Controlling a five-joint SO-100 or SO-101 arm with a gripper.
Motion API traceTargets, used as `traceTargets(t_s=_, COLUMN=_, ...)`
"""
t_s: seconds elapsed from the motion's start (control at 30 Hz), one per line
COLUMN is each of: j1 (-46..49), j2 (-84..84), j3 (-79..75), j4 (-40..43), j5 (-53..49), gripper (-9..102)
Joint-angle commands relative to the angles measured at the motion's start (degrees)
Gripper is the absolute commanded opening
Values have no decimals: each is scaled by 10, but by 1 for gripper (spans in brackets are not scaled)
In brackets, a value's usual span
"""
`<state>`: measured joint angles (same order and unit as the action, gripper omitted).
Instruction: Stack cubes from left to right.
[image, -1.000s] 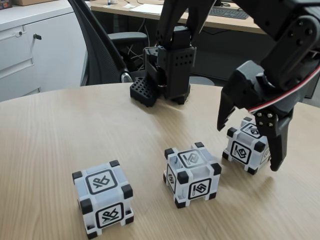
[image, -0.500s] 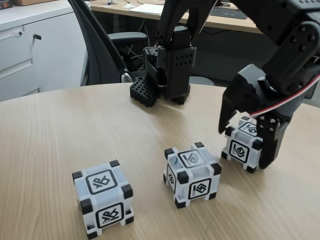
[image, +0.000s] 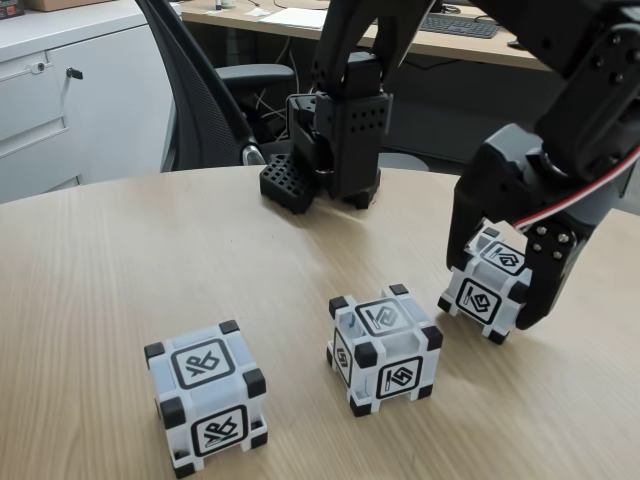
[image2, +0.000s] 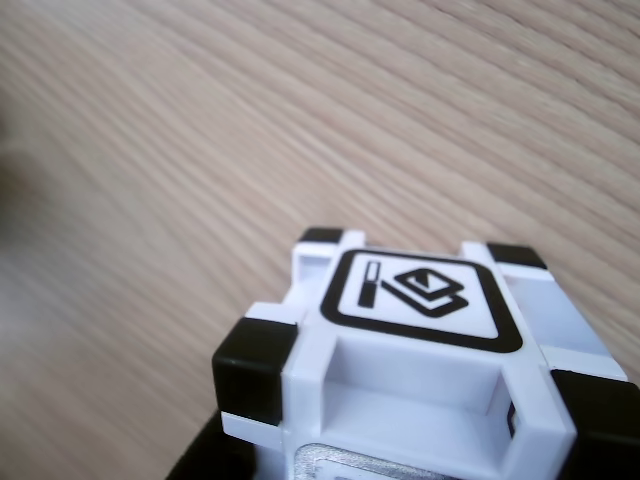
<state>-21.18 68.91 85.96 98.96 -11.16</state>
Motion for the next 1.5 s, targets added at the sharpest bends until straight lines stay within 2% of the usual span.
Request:
traceTargets(t_s=0.0, j1=4, j2=13, j3=-21, j4=-1, j5=4, gripper=5)
traceTargets(t_s=0.7, j1=11, j2=341, j3=-12, j4=10, j5=38, gripper=0)
traceTargets(t_s=1.47, j1=336, j2=355, j3=-11, j4=4, j5=-83, gripper=0)
